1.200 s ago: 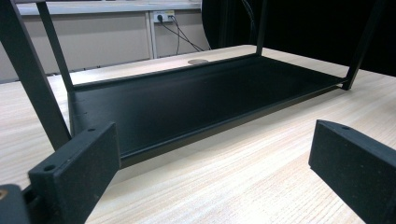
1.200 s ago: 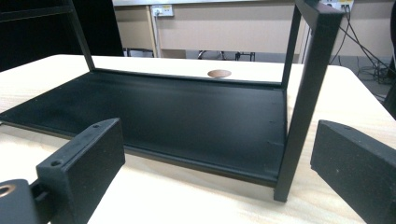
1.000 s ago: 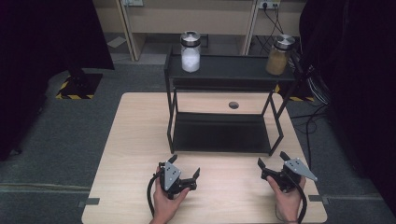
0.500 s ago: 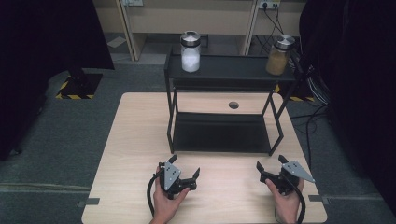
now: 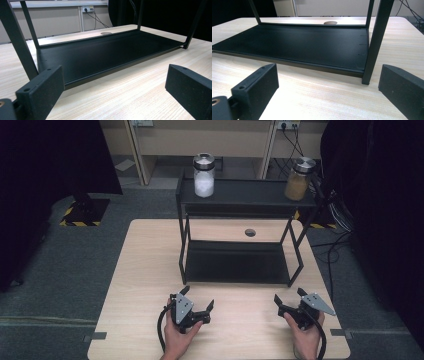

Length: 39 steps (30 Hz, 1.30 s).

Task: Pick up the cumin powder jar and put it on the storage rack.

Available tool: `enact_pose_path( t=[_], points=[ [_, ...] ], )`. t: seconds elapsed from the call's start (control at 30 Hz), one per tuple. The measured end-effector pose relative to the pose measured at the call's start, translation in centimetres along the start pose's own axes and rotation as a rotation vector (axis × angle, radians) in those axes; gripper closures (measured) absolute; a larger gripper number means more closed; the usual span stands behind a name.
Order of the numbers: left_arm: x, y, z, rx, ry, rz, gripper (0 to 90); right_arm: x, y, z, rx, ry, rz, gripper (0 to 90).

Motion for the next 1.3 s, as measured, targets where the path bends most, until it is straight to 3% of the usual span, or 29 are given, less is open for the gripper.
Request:
enact_pose_path(
  t=[1.3],
  points=[
    [0.04,0.00,0.00,0.000,-0.003,0.000,1.6,0.06,0.00,-0.10,0.009,-0.006,-0.004,2.9]
  ],
)
Point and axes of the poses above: each handheld gripper's, and its own axes: y roughly forward along the jaws, z roughly out of its underside, x roughly to its left, the point moved 2 cm from there along y, roughly forward along the jaws
